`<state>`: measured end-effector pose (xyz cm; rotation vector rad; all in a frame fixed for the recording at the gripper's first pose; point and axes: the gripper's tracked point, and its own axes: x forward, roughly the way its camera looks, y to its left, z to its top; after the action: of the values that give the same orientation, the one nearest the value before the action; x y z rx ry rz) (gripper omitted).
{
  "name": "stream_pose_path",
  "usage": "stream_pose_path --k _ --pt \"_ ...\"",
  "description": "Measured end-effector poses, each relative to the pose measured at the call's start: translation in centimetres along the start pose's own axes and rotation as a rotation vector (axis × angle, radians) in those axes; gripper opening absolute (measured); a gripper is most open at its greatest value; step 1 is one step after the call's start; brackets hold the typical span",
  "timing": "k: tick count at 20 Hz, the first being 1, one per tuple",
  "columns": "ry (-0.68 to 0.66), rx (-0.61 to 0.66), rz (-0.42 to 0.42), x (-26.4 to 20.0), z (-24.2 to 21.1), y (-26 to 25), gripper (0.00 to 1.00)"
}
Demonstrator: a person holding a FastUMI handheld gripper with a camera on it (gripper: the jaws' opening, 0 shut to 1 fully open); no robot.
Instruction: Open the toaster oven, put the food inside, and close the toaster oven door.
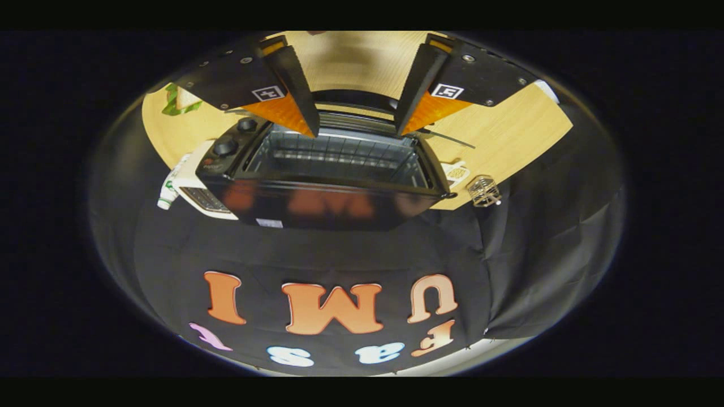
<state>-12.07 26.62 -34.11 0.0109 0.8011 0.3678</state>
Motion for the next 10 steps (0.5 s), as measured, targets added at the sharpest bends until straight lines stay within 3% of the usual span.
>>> stream_pose_path --k 5,10 --pt "0.185 0.153 0.049 -0.3 -5.0 0.6 0.79" --pt "0.239 0.117 0.031 1.2 -6.7 0.5 0.76"
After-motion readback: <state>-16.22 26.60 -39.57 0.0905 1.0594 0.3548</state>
